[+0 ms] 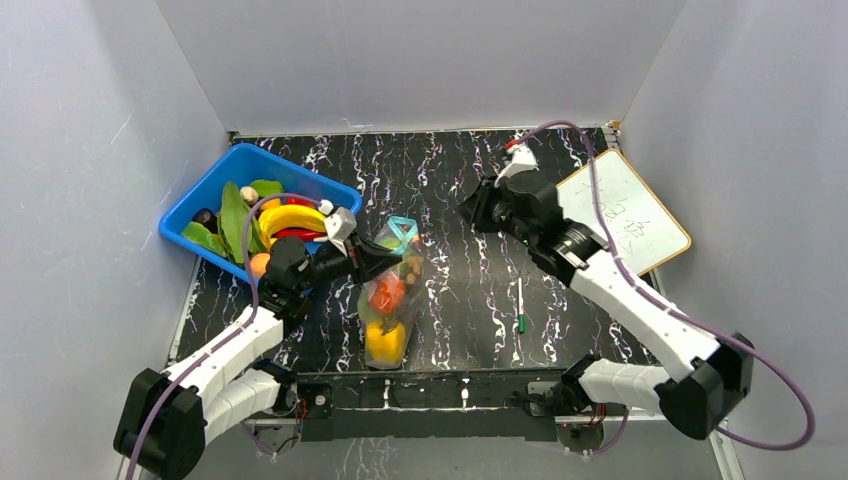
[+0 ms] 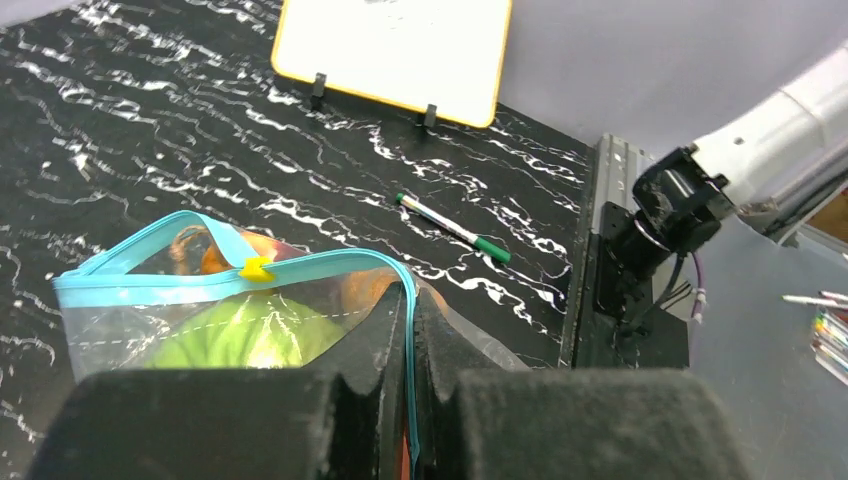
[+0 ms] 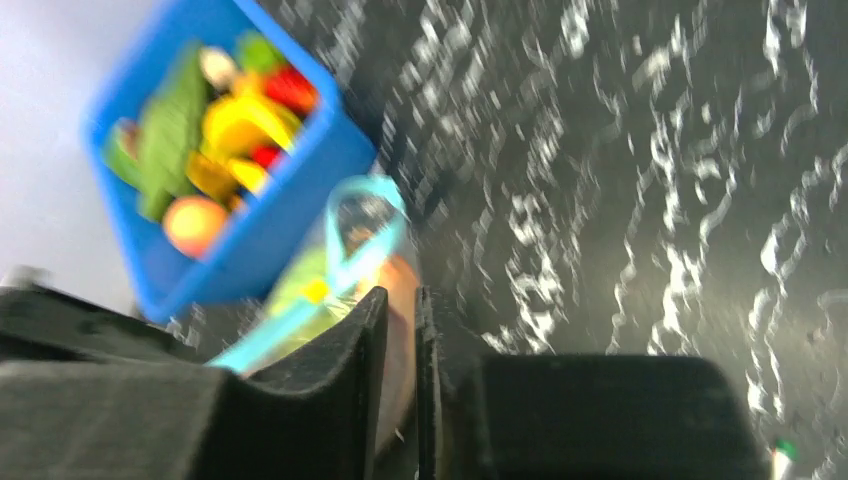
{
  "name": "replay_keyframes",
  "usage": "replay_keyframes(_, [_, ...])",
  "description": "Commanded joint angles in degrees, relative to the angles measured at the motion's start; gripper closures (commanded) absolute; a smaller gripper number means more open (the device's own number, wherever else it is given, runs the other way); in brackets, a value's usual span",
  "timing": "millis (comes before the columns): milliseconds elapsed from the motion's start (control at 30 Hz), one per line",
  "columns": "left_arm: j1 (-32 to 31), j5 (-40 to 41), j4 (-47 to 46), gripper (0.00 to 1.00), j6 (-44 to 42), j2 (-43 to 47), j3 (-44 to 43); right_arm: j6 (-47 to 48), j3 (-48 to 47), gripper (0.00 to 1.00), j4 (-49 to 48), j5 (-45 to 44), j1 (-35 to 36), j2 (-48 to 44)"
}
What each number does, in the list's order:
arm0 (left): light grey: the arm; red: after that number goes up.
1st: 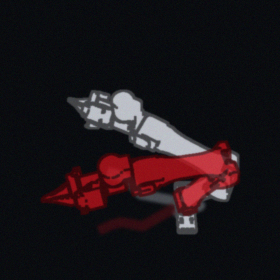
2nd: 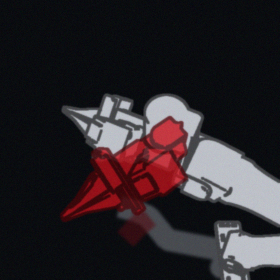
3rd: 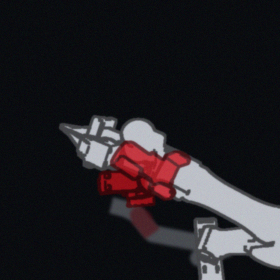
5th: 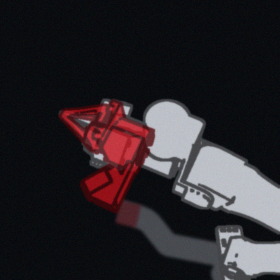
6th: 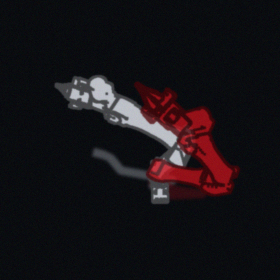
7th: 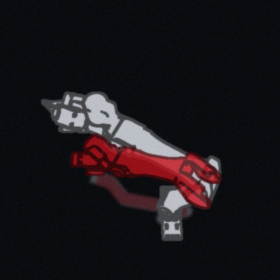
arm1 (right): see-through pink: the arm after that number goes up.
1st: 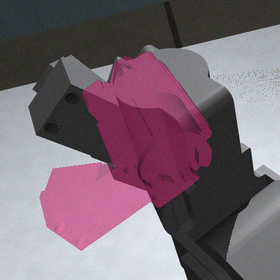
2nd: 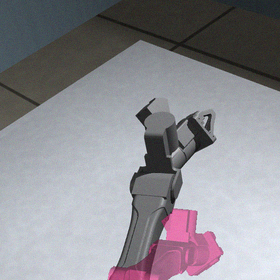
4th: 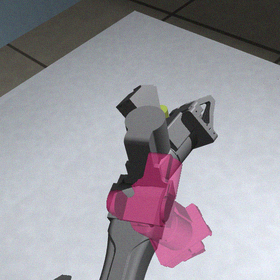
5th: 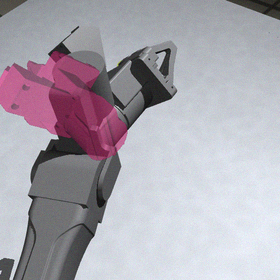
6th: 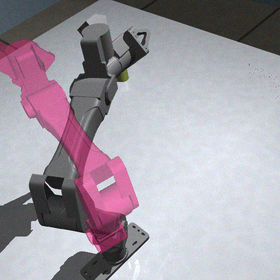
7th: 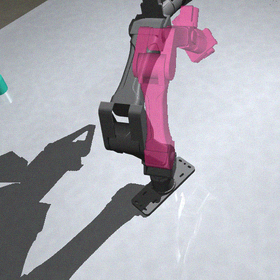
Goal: Place the food in the zip-top bag and seal the zipper
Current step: Zip the zipper food storage bag at the center of the board.
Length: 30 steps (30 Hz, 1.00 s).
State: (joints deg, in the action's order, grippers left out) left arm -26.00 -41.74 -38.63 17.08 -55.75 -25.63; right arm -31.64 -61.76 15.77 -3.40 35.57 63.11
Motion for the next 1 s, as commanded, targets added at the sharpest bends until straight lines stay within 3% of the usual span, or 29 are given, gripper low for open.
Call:
replay_keyframes(0, [-0.27,-9.92,-10.20,1.00,-1.81,4.33,1.21,-1.80,-6.67,0.74,8.06,3.73,0.05,0.94])
replay_keyframes(133, [-0.30,-16.42,-10.49,1.00,-3.62,6.37,1.85,-8.89,-4.54,0.48,8.12,6.55,0.04,0.95])
replay_keyframes(300, [-0.29,-18.49,-2.74,1.00,-9.40,7.77,0.44,-22.34,0.58,0.23,2.30,9.20,0.46,2.42])
replay_keyframes(400, [-0.28,-19.47,-1.73,1.00,-10.61,8.05,-0.03,-26.05,-1.26,0.20,2.90,8.24,1.06,6.51])
replay_keyframes(633, [-0.37,-21.02,-1.06,1.00,-11.96,7.81,-0.07,-37.52,-12.76,0.19,17.47,1.07,7.74,19.76])
replay_keyframes(800, [-0.38,-22.35,-0.90,1.00,-12.40,8.21,0.35,-38.19,-17.71,0.26,23.38,-5.01,10.22,24.78])
replay_keyframes(867, [-0.37,-22.20,0.34,1.00,-13.28,8.72,0.41,-37.68,-17.24,0.34,23.39,-6.57,10.21,25.22])
replay_keyframes(900, [-0.37,-22.17,1.05,1.00,-13.71,9.00,0.33,-37.47,-16.73,0.44,22.93,-7.28,10.22,25.03])
replay_keyframes(967, [-0.37,-22.03,1.58,1.00,-14.02,9.29,0.28,-36.24,-15.51,0.75,20.87,-8.33,10.17,24.16])
